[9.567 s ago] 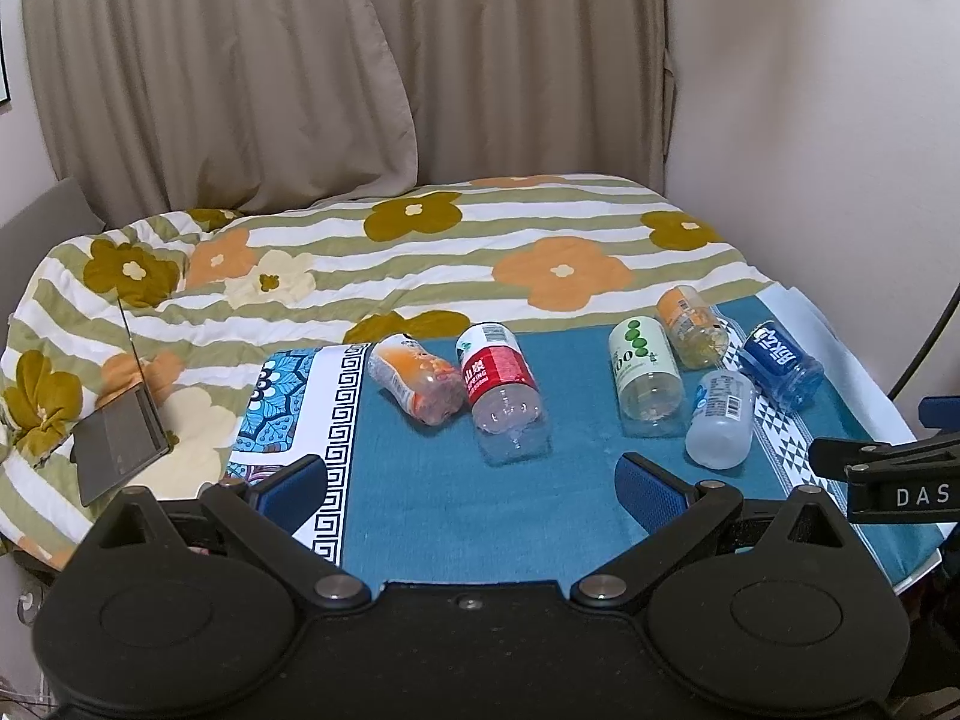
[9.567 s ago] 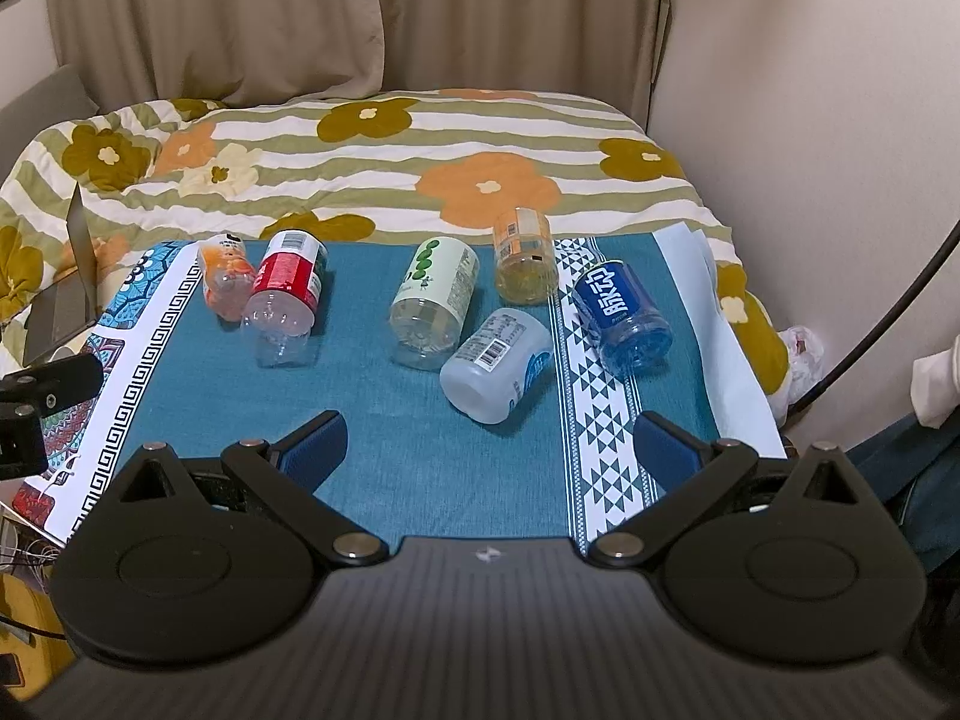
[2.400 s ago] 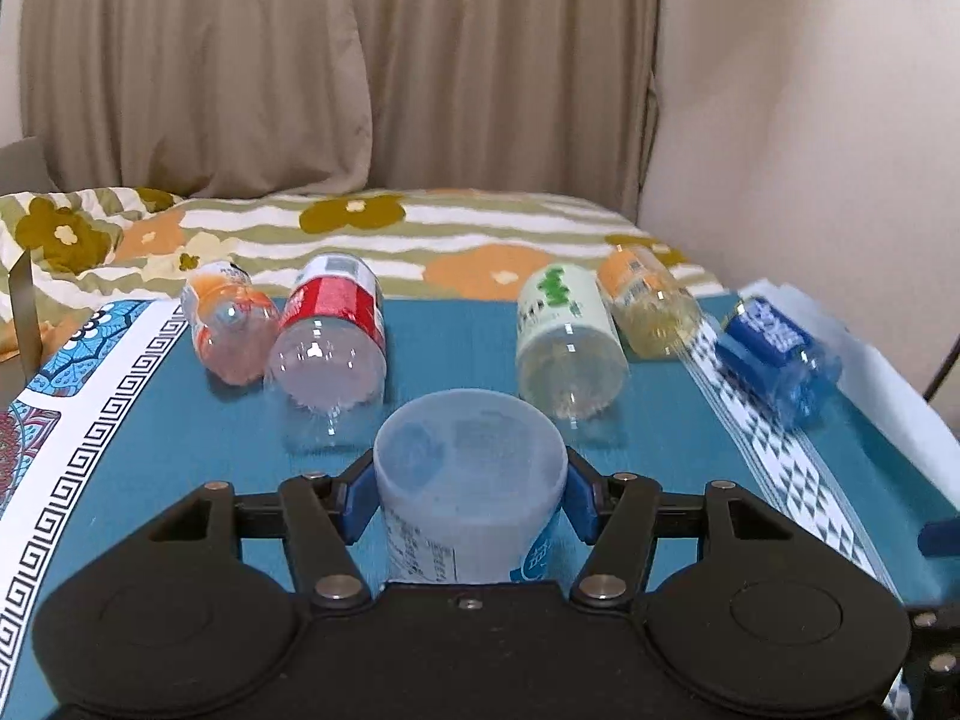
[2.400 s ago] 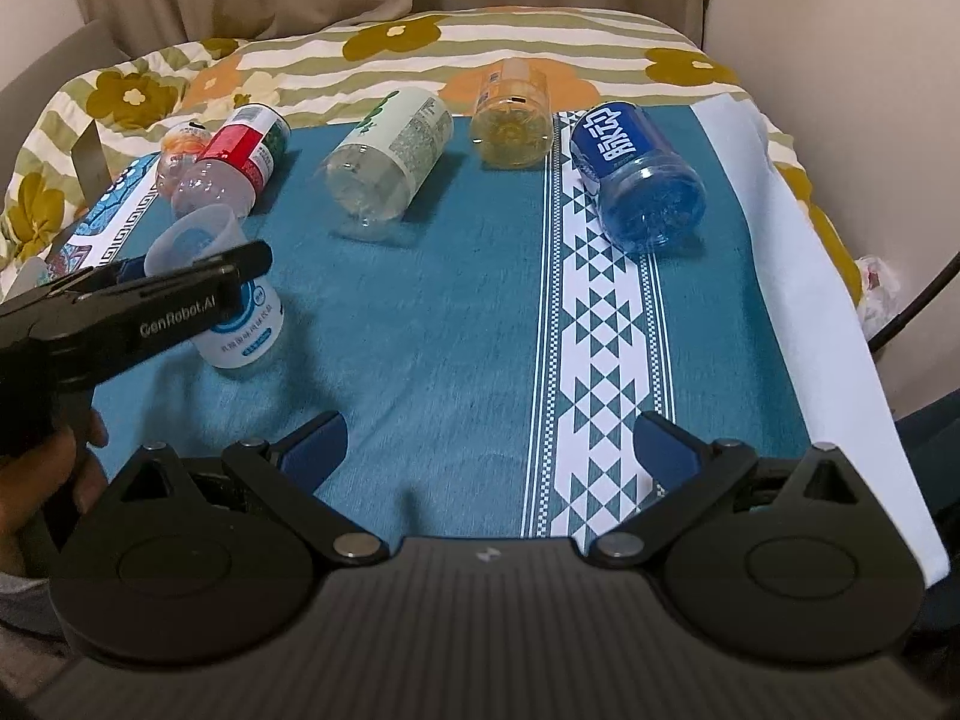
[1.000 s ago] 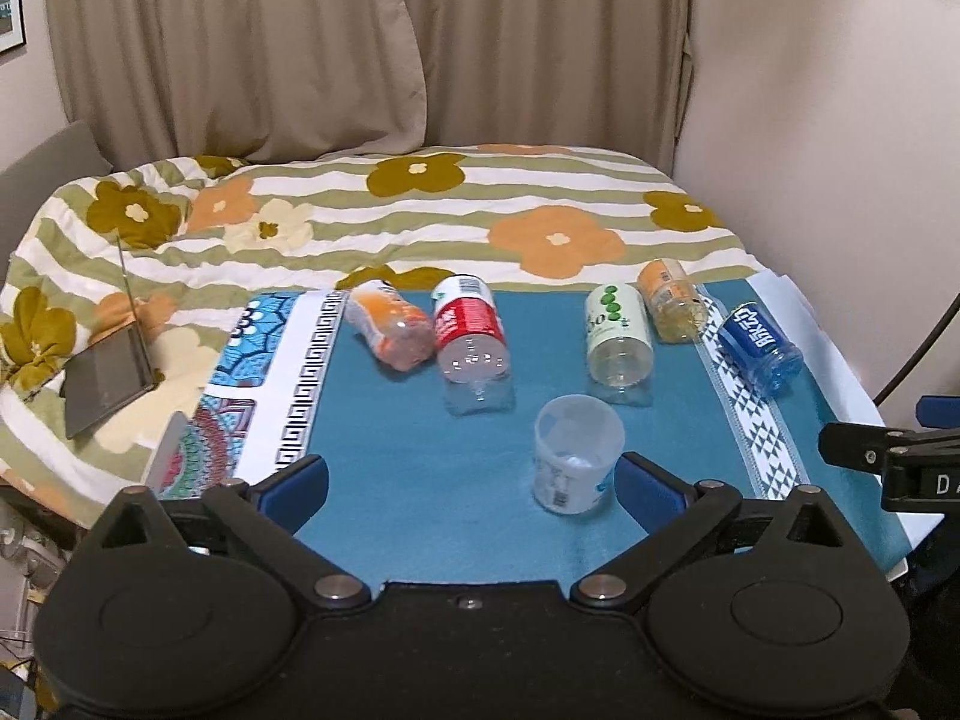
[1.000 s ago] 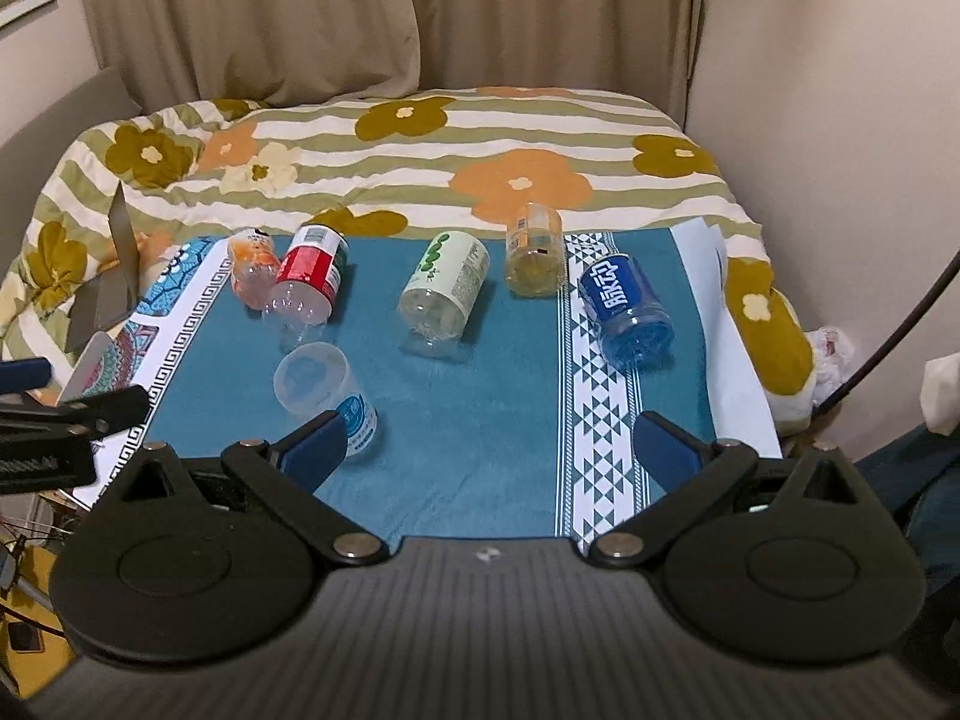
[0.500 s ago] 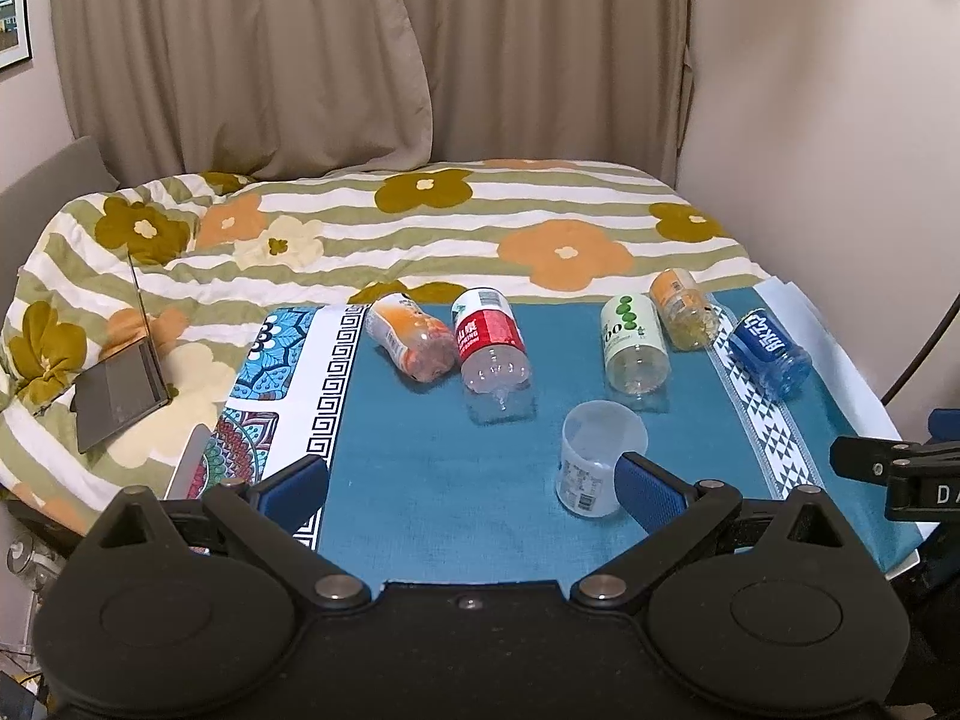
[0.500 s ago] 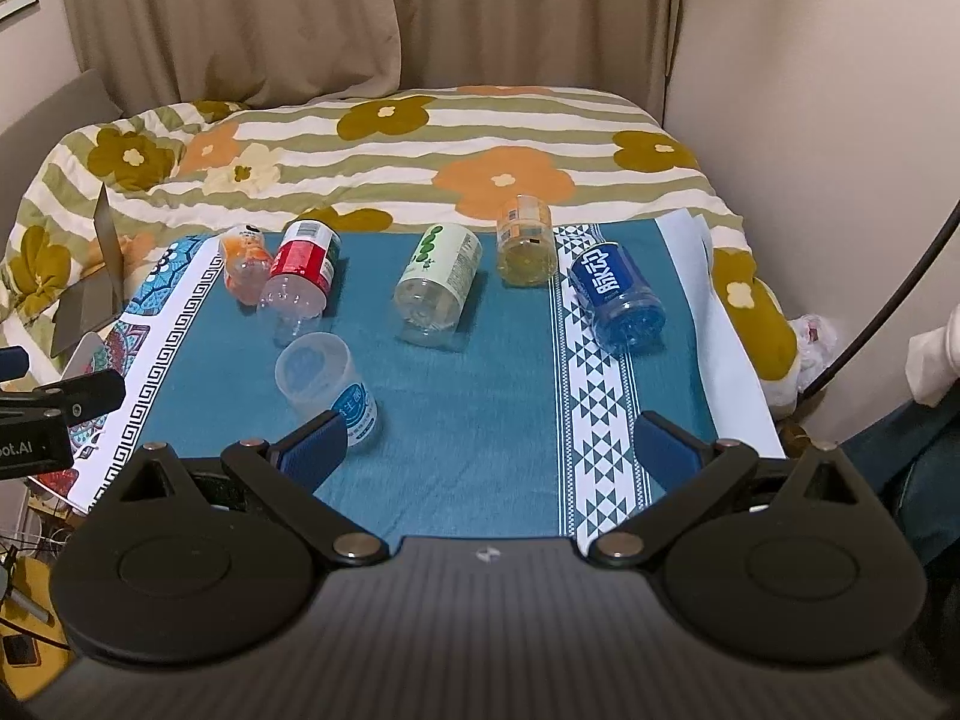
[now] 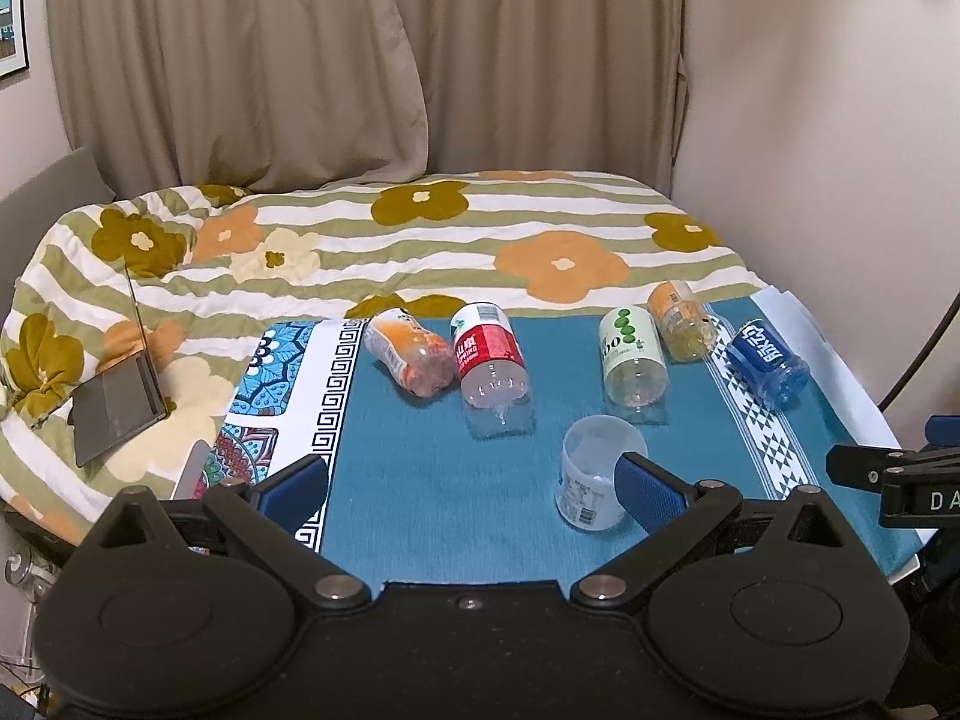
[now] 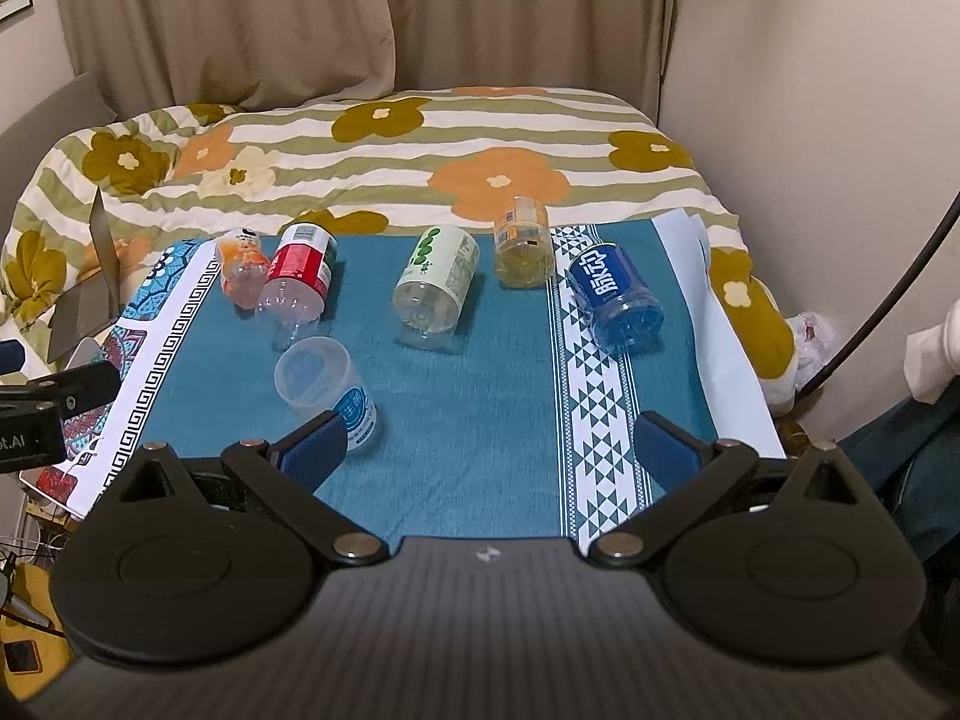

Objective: Flip cup upright

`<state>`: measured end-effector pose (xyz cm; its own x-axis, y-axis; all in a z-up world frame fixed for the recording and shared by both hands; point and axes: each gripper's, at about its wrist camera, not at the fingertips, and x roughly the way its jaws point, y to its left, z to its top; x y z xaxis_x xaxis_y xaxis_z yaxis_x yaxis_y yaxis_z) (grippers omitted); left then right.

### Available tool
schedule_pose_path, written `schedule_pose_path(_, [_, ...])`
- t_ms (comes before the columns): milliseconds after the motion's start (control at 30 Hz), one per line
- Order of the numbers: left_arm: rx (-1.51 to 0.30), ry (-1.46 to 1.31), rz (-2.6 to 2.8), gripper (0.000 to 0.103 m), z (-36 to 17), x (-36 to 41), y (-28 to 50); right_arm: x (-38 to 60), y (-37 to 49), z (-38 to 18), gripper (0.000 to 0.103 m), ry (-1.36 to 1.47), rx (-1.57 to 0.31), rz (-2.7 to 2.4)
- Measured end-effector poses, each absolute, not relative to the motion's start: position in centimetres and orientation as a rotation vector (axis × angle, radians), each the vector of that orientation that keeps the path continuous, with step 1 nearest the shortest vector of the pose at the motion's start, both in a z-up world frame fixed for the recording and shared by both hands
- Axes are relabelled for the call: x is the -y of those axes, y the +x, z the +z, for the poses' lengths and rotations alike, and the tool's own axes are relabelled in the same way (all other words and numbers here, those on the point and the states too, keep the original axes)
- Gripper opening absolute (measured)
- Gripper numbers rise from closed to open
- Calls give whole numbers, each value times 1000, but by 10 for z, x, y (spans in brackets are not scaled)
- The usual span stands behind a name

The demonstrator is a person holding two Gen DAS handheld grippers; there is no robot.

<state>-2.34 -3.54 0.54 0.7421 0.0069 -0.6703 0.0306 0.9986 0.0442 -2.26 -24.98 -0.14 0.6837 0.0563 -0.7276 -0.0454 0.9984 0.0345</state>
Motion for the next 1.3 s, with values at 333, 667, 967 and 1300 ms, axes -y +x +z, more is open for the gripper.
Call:
schedule_pose_path(333, [-729,73,-6,103,5,34,-22,248,-21,-1,103,16,-818,59])
schedule_pose_path(667, [-726,73,4,103,6,29,-21,244,-19,-2,103,24,-824,62])
schedule_pose_path(967, [-719,62,16,103,7,24,-22,237,-20,-2,103,20,-813,67])
schedule_pose_path(1300, [-714,65,15,103,7,26,-23,239,-20,1,103,21,-805,63])
